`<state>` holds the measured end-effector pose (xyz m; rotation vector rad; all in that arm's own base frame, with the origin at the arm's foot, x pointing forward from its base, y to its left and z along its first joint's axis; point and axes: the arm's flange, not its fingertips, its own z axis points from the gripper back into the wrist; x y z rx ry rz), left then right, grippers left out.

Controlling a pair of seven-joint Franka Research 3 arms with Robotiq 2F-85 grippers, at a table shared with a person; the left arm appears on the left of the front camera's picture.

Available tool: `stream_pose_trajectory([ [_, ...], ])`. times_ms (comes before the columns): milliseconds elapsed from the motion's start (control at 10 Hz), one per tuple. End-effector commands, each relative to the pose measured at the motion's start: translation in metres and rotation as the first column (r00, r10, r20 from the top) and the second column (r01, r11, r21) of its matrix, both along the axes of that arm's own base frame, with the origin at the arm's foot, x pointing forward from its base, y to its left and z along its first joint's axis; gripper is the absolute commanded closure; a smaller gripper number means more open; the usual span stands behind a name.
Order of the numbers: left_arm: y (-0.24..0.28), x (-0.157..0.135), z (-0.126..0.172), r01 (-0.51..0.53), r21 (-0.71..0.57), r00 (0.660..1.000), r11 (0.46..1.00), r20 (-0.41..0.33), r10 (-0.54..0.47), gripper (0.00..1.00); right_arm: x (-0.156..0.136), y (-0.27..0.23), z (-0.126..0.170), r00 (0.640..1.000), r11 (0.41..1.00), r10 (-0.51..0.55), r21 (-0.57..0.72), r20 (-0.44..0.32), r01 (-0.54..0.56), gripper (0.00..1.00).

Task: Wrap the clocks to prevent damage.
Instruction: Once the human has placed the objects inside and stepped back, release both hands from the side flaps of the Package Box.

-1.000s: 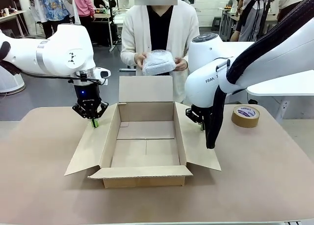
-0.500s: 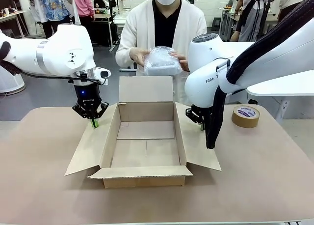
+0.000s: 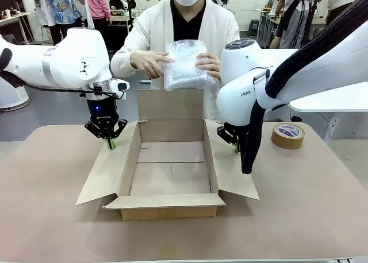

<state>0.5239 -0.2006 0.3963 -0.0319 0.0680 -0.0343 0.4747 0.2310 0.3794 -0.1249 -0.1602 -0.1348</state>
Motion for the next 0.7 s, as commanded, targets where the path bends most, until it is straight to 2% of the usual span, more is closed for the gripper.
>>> stream_pose_trajectory([
  [0, 0.0006, -0.0008, -0.0018, 0.005, 0.008, 1.0, 1.0, -0.001, -0.005, 0.99, -0.002, -0.0004, -0.0007, 1.0, 1.0, 0.0, -0.005, 0.002, 0.0, 0.99],
  [600, 0.0006, -0.0008, -0.0018, 0.005, 0.008, 1.0, 1.0, -0.001, -0.005, 0.99, -0.002, -0.0004, -0.0007, 1.0, 1.0, 0.0, -0.005, 0.002, 0.0, 0.99],
])
